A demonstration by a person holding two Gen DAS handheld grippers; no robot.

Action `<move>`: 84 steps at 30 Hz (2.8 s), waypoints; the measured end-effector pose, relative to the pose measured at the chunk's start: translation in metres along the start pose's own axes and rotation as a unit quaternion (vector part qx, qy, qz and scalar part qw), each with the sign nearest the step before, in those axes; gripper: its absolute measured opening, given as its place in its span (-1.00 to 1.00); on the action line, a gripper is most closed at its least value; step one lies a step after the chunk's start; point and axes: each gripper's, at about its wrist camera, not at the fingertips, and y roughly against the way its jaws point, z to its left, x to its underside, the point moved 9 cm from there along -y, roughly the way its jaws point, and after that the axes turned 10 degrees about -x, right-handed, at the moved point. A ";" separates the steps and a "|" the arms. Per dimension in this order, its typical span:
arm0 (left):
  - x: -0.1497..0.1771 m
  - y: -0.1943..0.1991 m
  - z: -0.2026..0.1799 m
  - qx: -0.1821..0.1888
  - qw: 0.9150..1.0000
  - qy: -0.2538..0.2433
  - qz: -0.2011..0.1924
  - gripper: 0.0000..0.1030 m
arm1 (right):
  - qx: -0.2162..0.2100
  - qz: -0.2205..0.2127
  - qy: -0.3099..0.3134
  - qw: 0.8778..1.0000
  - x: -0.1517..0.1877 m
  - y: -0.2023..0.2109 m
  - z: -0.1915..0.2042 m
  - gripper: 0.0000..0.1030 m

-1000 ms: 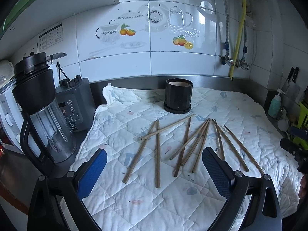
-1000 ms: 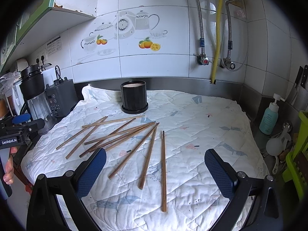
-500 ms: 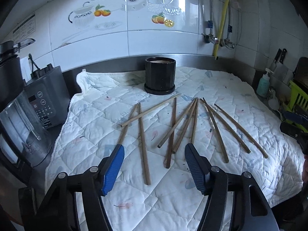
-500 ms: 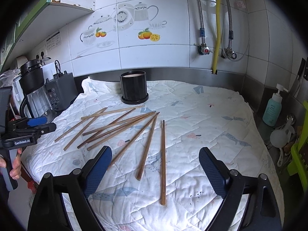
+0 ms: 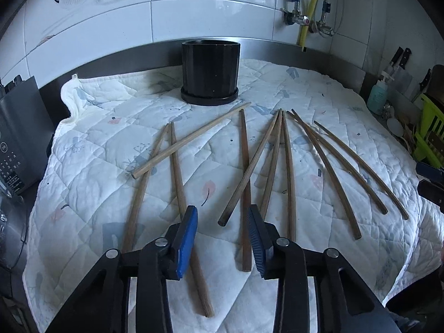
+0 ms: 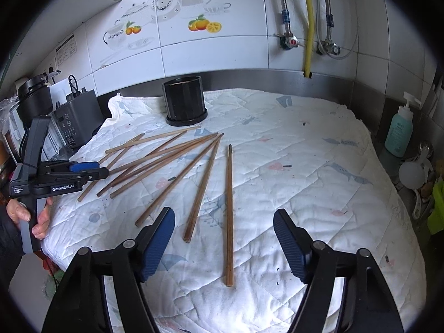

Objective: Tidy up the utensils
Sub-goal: 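Close the left gripper on one chopstick while the right gripper closes on another, then lift both held chopsticks upright off the mat with both grippers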

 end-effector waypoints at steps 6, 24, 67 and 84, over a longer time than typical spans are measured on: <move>0.000 -0.014 -0.007 0.019 1.000 -0.003 0.006 -0.36 | -0.005 0.016 -0.013 1.000 0.011 -0.011 -0.006 0.39; -0.005 -0.024 -0.018 0.069 0.997 -0.002 0.021 -0.58 | -0.013 0.023 -0.024 0.999 0.026 -0.021 -0.009 0.13; -0.063 0.069 -0.018 0.049 0.996 0.014 -0.067 -0.87 | 0.026 -0.018 0.022 0.999 0.009 -0.011 -0.006 -0.85; -0.060 0.062 -0.021 0.047 0.997 0.018 -0.055 -0.87 | 0.016 0.001 0.008 1.000 0.036 -0.030 -0.012 -0.40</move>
